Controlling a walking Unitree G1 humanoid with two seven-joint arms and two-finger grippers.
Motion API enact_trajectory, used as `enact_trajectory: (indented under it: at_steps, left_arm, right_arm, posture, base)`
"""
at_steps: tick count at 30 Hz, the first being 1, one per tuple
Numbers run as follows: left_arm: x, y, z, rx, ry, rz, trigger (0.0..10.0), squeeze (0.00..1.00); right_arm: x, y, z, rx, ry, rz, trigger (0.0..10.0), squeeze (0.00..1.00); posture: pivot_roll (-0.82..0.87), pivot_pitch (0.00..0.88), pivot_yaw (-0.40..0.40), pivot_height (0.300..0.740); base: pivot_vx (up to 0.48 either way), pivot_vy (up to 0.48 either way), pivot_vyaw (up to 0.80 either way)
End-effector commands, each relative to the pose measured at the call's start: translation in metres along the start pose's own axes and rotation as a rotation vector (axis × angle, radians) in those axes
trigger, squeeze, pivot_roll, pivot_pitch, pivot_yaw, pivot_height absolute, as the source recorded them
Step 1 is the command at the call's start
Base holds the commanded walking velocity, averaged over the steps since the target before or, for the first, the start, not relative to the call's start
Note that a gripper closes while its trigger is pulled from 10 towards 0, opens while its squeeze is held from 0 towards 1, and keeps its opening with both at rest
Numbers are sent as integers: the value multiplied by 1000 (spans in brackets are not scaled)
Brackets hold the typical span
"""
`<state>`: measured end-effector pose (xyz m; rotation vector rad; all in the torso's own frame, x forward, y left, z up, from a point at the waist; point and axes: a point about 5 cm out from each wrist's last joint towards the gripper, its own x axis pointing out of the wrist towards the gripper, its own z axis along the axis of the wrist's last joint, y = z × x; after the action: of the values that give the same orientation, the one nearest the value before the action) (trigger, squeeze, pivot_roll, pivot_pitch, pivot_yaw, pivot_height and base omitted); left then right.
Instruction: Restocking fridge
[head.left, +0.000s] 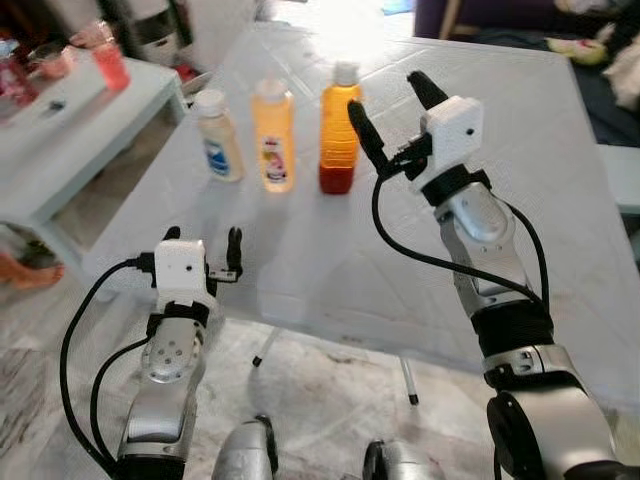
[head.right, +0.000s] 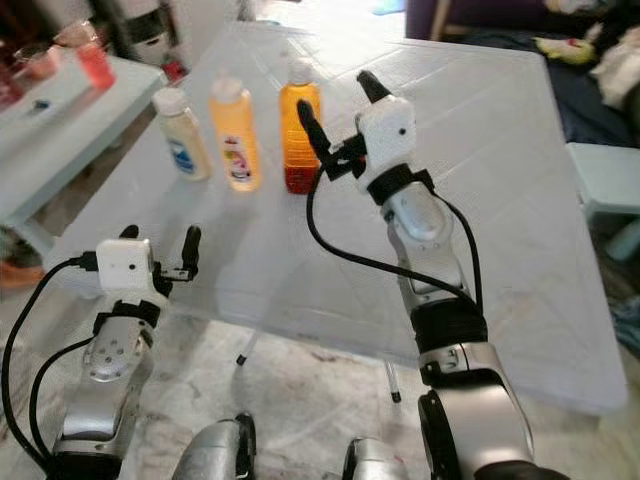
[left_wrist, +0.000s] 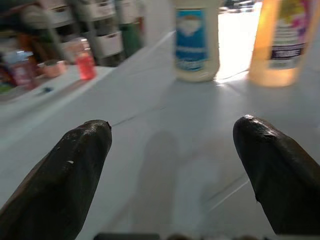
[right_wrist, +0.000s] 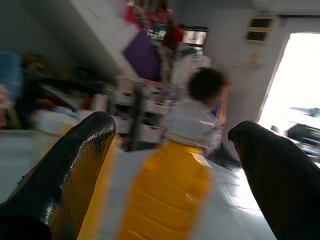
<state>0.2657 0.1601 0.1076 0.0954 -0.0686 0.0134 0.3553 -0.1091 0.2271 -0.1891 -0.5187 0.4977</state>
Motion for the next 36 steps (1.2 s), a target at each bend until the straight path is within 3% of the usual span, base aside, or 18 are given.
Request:
enact_trajectory:
  at_steps: [1,7,14,36]
  left_arm:
    - [-2,0,2,17,-1,-2,10000,0]
    - [-1,0,2,18,-2,-9,10000,0]
    - [0,-4,2,13,0,-19,10000,0]
    - [-3,-2,3,33,6,-42,10000,0]
  right_arm:
    - [5,-4,7,-4,-33,7,10000,0]
    - [8,-7,8,-1,-34,6,10000,0]
    - [15,-22,11,-44,-29,-65,10000,0]
    - [49,-22,9,100,46,0,10000,0]
  posture:
    - [98,139,29,740]
    - [99,139,28,740]
    - [95,139,30,740]
    - [130,150,32,740]
  base:
    - [0,0,681]
    - [0,0,0]
    - [0,0,0]
    - [0,0,0]
